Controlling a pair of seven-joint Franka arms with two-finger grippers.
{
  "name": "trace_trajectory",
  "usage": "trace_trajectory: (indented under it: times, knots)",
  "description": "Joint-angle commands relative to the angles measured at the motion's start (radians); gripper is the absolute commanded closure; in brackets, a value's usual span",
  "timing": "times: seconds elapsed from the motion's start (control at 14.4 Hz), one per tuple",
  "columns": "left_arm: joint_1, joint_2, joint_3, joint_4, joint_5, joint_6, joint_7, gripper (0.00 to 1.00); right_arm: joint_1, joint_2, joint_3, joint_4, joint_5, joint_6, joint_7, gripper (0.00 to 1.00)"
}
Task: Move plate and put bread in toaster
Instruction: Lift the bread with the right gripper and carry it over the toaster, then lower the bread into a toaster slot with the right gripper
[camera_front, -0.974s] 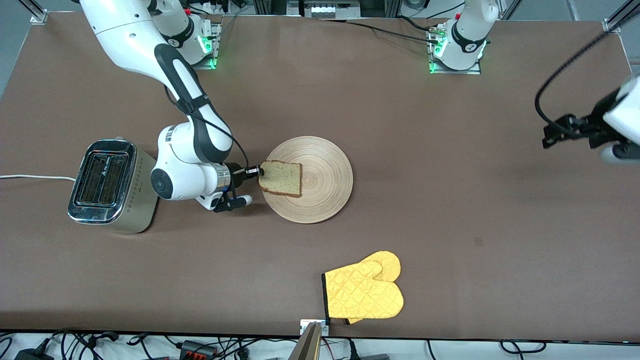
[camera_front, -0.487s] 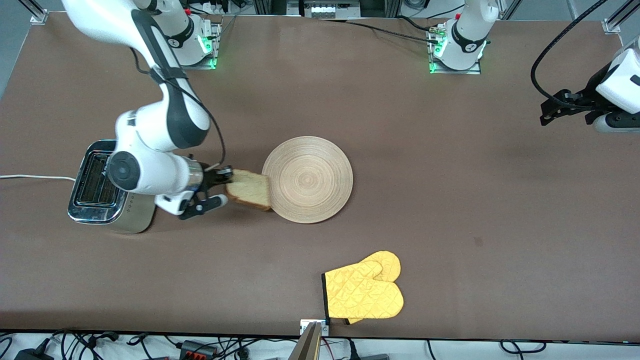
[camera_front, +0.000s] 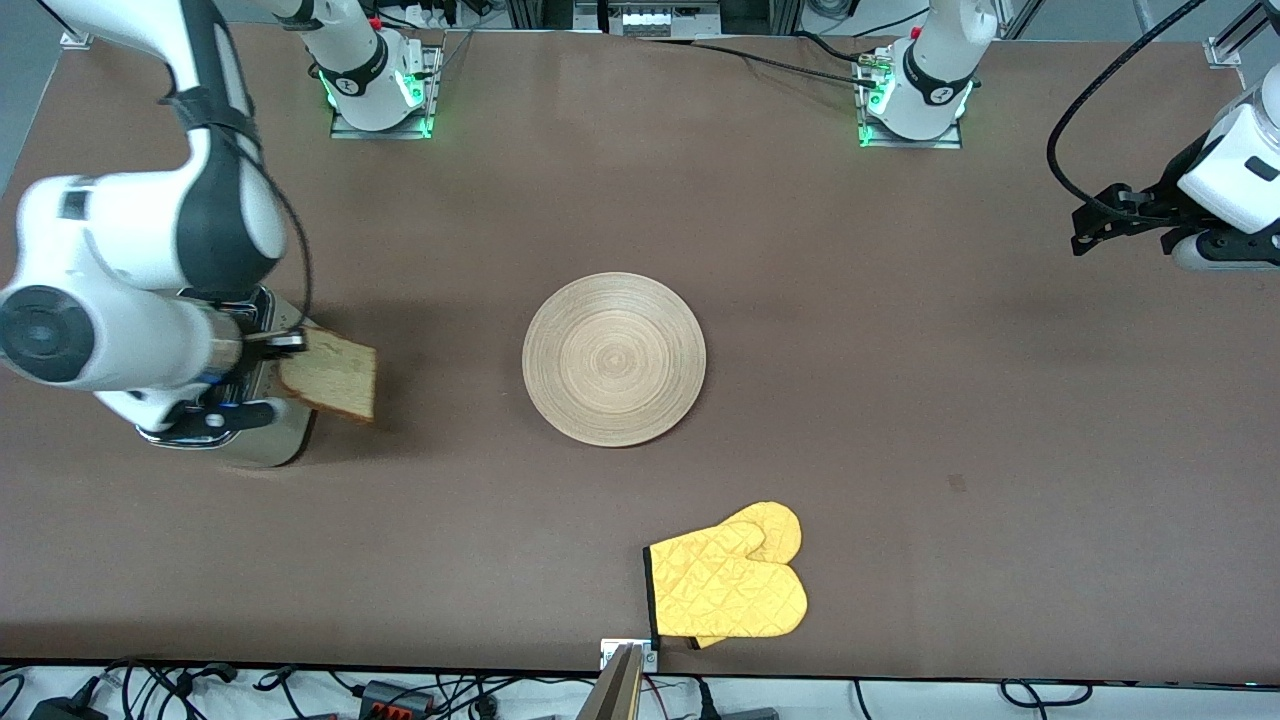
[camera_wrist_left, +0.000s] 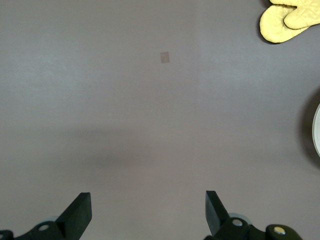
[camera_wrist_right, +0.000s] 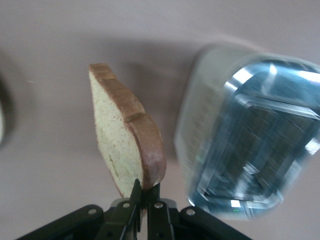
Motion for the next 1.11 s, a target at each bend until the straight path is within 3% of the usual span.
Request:
trace_trajectory:
  times: [0.0,0.14,0.42,1.04]
  knots:
    - [-0.003,0.006,0.002,0.016,-0.018,0.001,-0.001,0.0,0.006,0.016,-0.088,0.1,-0.01,-0.151,0.082,1.0]
    - [-0.003,0.006,0.002,0.015,-0.018,0.001,-0.001,0.0,0.004,0.016,-0.133,0.104,-0.018,-0.175,0.099,1.0]
    - [-0.003,0.006,0.002,0.016,-0.018,0.001,-0.003,0.0,0.044,0.005,-0.131,0.102,-0.218,-0.175,0.067,1.0]
    - [-0.002,0.006,0.002,0.016,-0.018,-0.001,-0.003,0.0,0.065,0.044,-0.133,0.051,-0.32,-0.166,0.125,1.0]
